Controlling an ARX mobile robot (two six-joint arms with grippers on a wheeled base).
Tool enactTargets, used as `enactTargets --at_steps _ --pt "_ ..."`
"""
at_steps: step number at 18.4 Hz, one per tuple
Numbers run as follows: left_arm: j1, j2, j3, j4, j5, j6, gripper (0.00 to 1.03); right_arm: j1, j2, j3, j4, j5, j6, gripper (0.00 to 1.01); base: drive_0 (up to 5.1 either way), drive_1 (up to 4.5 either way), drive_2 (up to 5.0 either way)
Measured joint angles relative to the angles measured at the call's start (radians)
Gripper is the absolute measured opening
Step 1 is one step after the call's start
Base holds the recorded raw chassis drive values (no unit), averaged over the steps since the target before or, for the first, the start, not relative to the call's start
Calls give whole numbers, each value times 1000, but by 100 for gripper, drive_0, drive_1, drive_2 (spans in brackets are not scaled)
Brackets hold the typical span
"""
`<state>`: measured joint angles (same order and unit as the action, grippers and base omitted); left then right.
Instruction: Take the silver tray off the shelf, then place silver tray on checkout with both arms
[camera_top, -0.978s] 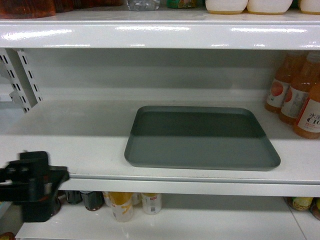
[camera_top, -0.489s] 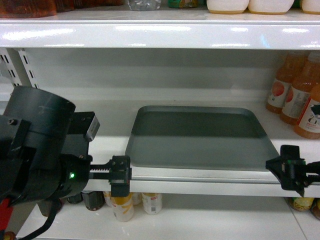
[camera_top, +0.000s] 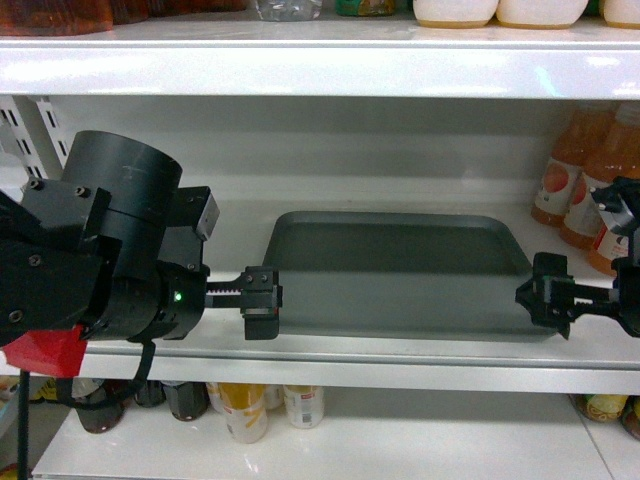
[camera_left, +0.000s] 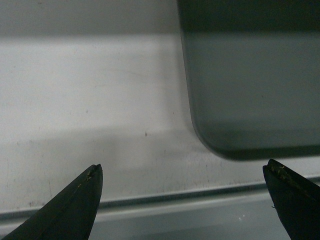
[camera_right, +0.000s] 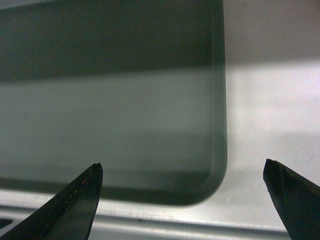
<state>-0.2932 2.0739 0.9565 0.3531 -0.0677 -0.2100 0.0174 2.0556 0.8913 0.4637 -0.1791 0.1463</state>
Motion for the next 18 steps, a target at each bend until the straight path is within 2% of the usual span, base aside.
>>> enactTargets --at_steps 1,2,3,6,10,11,12,16,18 --pt "3 97 126 -53 -6 -4 98 2 101 157 -54 29 15 98 0 0 0" --pt "8 169 230 -103 -22 0 98 3 211 318 -138 82 13 98 0 0 0" --pt "13 201 266 -138 -14 0 98 2 254 378 -165 107 9 98 0 0 0" --pt "14 230 314 -188 -17 0 98 1 309 471 -231 146 -2 98 0 0 0" --pt "14 245 332 -208 -12 0 98 -5 352 538 -324 154 -24 98 0 0 0" --pt "14 249 338 -227 -10 5 98 -5 356 542 -334 158 -31 95 0 0 0" --pt "14 249 341 -230 -10 9 94 -5 357 542 -331 159 -40 87 0 0 0" --pt "27 250 327 -233 13 7 61 -4 358 529 -322 154 -53 52 0 0 0" --pt "30 250 320 -228 34 -9 44 -3 358 518 -311 148 -53 34 0 0 0"
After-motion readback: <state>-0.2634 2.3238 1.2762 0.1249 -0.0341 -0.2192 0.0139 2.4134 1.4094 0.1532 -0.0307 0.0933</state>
